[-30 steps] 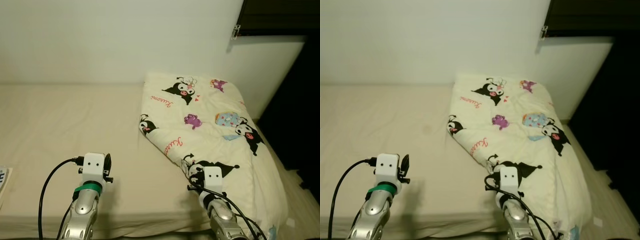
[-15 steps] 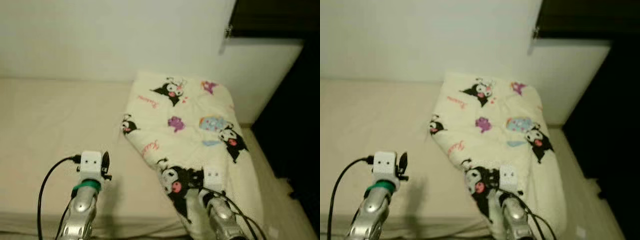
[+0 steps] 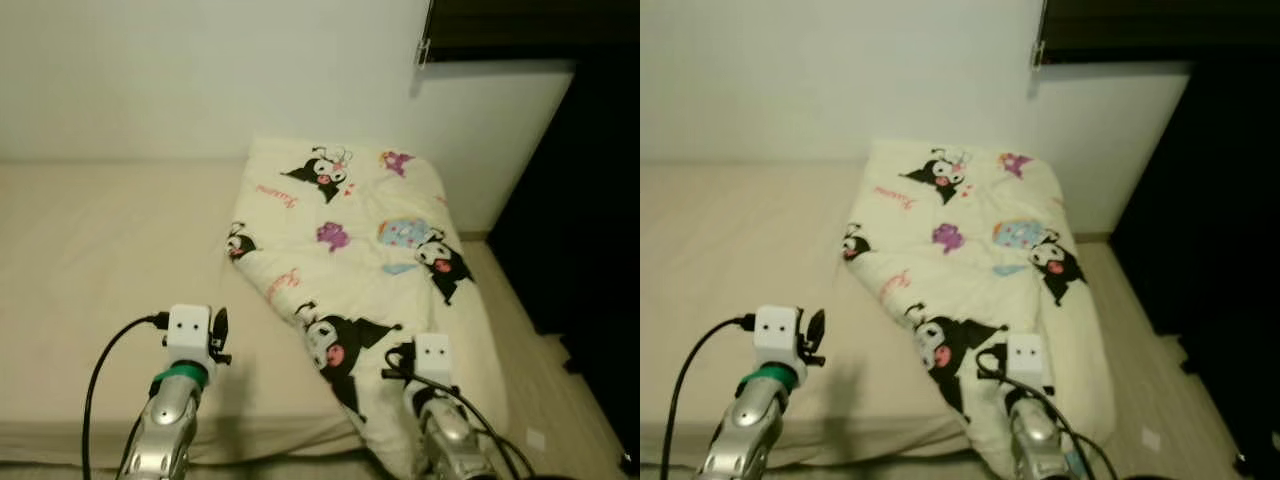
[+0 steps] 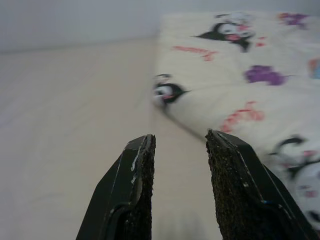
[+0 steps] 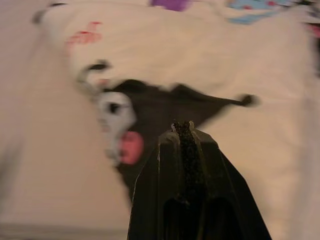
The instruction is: Clean up the room
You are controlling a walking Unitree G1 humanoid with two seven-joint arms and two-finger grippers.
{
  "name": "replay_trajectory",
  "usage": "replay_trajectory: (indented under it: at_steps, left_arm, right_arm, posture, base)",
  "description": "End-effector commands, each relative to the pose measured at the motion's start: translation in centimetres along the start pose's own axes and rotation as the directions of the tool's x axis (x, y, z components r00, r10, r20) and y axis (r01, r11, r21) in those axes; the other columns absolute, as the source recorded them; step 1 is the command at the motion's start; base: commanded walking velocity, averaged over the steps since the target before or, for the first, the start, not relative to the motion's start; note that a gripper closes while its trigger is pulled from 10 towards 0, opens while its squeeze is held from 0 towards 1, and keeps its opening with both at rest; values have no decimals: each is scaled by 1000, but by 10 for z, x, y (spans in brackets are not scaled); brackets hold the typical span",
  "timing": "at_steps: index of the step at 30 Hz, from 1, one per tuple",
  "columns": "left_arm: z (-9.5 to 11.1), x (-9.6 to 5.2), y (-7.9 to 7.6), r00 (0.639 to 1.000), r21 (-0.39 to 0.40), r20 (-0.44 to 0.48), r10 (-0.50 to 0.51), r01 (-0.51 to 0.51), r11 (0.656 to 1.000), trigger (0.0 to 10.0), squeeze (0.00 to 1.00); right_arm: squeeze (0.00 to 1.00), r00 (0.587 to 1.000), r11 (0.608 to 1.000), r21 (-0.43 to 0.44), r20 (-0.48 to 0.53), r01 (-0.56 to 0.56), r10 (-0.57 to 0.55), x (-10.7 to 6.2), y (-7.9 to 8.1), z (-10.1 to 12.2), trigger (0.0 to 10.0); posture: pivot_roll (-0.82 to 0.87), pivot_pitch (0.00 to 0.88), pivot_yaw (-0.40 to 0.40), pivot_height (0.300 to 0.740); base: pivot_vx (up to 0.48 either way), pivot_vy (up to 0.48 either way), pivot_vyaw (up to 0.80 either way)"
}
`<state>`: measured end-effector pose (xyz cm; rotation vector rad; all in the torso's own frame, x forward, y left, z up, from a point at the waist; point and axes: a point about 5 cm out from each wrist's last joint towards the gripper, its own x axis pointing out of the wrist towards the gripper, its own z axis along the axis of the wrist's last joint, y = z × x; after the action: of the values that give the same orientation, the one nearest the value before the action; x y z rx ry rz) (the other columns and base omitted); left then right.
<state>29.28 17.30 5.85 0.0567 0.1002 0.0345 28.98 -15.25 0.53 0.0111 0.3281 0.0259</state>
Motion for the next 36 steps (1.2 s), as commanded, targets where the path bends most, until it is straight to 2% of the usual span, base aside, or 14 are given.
replay_trajectory:
  at_steps: [1,11,22,36]
  left_arm:
    - [-4,-2,2,1000,8,-13,7,-7,1000,10000,0]
    - [-6,-2,6,1000,42,-16,6,-6,999,10000,0]
    - [-7,-4,4,1000,43,-8,12,-12,999,10000,0]
    - [-14,-14,10,999,37,-19,46,-46,998,10000,0]
  right_arm:
    - [0,1000,1000,2,-14,10,-10,-2,-3,-4,10000]
    - [0,1000,1000,10,-23,-2,3,-2,-1,-5,10000]
    - [0,1000,1000,21,-4,-18,18,1,0,1,10000]
    - [0,999,999,9,-4,-38,38,3,0,4,10000]
  posture:
    - [20,0,105,740]
    - [18,0,106,740]
    - [22,0,74,700]
    - [27,0,50,650]
  base:
    - [0,0,0]
    - [0,0,0]
    - [0,0,0]
    - [0,0,0]
